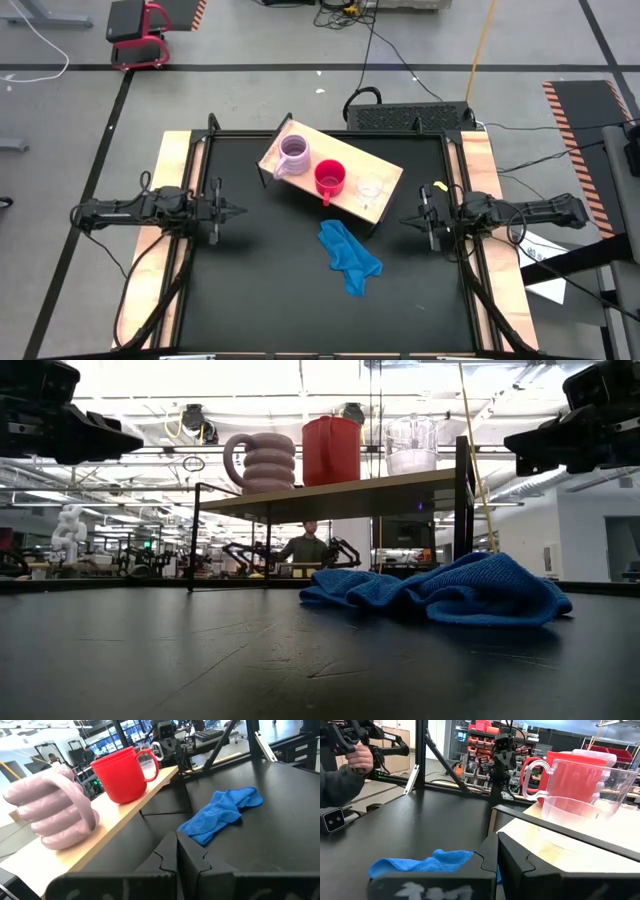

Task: Stack small to large cups/mugs on shelf
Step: Return to Home Position

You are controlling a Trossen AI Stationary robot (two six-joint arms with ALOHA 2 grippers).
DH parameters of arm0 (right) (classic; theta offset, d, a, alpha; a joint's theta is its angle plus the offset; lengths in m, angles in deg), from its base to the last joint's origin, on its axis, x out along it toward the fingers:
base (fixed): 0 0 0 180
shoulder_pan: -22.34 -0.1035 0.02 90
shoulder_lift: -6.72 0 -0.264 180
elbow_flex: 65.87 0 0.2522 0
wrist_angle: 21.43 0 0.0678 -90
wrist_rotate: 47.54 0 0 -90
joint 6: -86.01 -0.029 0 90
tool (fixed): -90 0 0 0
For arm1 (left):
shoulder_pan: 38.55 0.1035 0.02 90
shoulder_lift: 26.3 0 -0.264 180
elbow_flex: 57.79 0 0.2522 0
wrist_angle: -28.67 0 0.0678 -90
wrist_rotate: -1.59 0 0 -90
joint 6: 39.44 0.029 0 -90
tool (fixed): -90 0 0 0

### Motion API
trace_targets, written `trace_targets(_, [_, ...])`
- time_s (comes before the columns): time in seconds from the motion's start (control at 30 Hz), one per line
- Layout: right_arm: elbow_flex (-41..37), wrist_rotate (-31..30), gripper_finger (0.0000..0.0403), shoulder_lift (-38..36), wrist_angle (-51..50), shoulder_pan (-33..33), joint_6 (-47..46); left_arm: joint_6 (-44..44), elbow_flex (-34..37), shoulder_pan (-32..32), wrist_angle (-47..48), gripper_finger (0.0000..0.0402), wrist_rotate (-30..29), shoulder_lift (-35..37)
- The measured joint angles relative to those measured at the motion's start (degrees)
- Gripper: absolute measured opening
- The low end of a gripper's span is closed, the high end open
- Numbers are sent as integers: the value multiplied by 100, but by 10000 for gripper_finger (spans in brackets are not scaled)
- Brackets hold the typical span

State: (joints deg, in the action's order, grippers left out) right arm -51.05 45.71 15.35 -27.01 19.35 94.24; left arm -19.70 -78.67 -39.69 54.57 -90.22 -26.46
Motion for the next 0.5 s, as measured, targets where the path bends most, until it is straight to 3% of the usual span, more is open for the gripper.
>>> trace_targets(0.5, [0,-7,0,0,14,0,-162,-71,0,0,11,3,20,-17])
